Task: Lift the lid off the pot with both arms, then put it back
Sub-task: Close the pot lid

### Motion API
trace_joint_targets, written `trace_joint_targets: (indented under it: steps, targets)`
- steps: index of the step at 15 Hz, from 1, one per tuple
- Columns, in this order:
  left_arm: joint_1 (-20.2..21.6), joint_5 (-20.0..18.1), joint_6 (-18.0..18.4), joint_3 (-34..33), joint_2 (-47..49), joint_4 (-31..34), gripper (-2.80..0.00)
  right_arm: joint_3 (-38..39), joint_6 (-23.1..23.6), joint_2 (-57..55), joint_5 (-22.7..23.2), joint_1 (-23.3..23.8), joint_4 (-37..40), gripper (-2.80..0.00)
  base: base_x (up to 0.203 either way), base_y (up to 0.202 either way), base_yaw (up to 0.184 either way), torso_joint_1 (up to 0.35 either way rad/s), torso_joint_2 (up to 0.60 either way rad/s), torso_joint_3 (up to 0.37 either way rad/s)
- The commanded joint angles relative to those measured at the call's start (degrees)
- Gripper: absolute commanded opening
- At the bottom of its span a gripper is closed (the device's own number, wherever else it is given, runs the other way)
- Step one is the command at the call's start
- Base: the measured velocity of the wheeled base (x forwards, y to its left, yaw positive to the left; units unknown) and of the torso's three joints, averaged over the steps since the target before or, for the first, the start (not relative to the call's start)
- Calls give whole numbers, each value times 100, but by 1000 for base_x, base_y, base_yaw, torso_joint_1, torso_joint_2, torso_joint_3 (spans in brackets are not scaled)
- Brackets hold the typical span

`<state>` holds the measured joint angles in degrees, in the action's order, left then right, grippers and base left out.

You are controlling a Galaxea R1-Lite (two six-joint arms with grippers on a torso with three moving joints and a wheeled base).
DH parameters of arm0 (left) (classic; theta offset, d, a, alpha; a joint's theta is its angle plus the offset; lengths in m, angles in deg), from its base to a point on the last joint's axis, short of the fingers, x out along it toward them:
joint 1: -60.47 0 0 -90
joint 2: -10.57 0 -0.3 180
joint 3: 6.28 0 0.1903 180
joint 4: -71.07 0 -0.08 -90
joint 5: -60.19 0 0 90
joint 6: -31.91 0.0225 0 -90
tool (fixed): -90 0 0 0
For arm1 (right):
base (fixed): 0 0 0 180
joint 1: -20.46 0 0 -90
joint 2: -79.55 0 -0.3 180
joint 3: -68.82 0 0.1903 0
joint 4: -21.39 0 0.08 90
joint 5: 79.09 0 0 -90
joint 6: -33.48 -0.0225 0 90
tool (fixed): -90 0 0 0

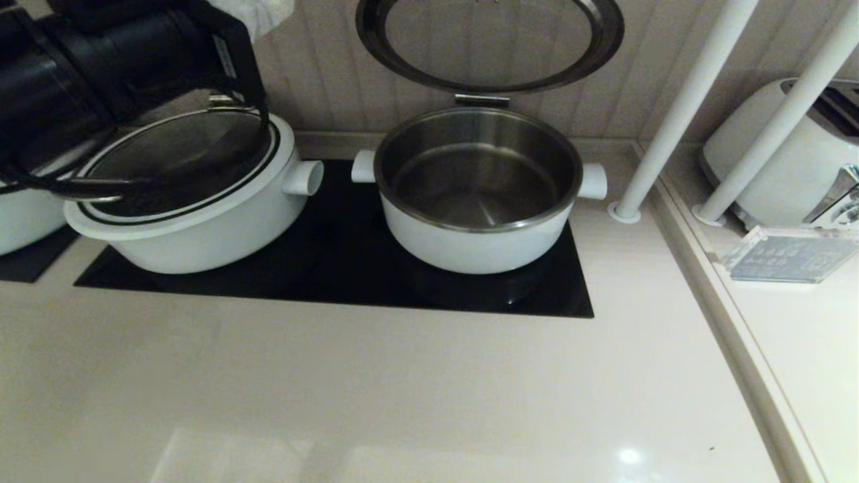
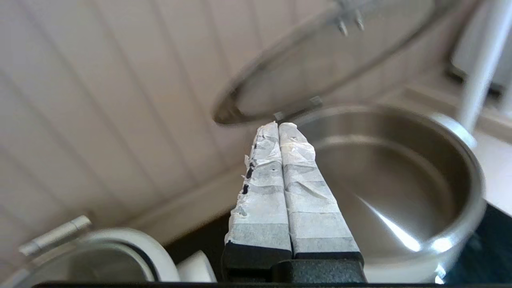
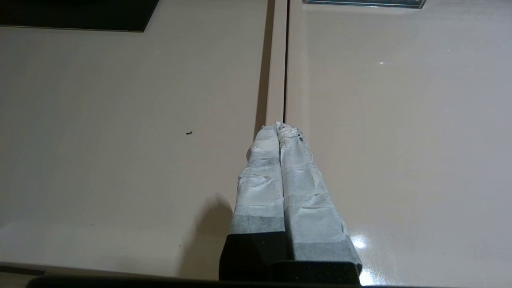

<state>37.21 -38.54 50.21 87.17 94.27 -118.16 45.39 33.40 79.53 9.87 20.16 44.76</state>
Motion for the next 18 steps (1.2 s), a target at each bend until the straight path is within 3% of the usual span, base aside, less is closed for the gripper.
trace_joint_targets:
  steps: [1, 8, 12, 14, 16, 18]
  targets:
    - [53, -6, 38, 466, 298, 6, -280, 4, -1, 2, -2, -5, 0, -280, 0, 0, 0, 0, 0, 0]
    - [354, -19, 147, 2454, 1554, 175, -280, 7, -1, 2, -2, -5, 0, -280, 0, 0, 0, 0, 0, 0]
    - [658, -95, 156, 3596, 2161, 597, -280, 7, -1, 2, -2, -5, 0, -280, 0, 0, 0, 0, 0, 0]
    - [812, -398, 157, 3837, 2272, 824, -280, 4, -1, 2, -2, -5, 0, -280, 0, 0, 0, 0, 0, 0]
    - [908, -985, 149, 3929, 2339, 893, -280, 7, -1, 2, -2, -5, 0, -280, 0, 0, 0, 0, 0, 0]
    - [894, -1090, 148, 4074, 2431, 904, -280, 7, -1, 2, -2, -5, 0, -280, 0, 0, 0, 0, 0, 0]
